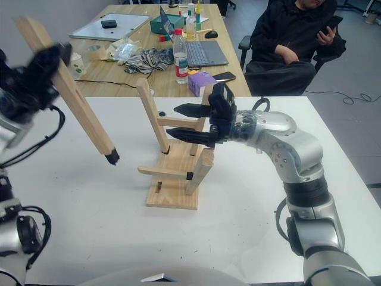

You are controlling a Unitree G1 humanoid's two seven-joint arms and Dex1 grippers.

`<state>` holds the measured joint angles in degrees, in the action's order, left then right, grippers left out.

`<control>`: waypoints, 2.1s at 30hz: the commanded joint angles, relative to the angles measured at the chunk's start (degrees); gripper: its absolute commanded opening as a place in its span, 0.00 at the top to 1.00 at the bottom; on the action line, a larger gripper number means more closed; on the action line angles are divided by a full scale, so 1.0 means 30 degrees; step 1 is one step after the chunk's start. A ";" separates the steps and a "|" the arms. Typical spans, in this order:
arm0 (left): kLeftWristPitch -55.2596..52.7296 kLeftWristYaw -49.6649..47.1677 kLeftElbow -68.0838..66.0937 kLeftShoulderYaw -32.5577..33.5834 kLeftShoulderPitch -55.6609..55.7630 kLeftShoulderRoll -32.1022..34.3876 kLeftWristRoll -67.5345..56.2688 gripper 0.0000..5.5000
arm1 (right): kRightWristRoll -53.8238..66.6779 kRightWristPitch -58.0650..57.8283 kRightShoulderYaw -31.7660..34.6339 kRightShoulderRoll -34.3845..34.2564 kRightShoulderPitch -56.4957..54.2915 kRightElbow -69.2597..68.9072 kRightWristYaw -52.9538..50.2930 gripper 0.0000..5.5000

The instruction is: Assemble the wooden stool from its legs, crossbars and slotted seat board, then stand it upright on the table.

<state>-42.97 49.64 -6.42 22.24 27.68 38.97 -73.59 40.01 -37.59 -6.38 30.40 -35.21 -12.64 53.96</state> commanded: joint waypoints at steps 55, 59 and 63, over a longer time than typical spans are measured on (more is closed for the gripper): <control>0.5357 0.6841 -0.1773 -0.5472 -0.1475 0.0118 1.1081 0.63 | 0.1547 -0.2374 0.1993 -0.0233 -0.0051 -0.0158 0.0286 0.41; 0.5577 0.7324 -0.1889 -0.5747 -0.1546 0.0189 1.1777 0.63 | 0.6246 -0.5964 0.5078 -0.1324 -0.2793 0.1802 -0.2557 0.41; 0.5567 0.7053 -0.1483 -0.5512 -0.2124 -0.0059 1.1790 0.63 | 1.2002 -1.1156 0.7047 0.1100 -0.2076 0.1334 -0.3642 0.29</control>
<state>-26.97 72.23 -11.31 5.69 22.83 38.13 -41.37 69.82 -64.19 13.19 28.18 -43.72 -6.00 42.95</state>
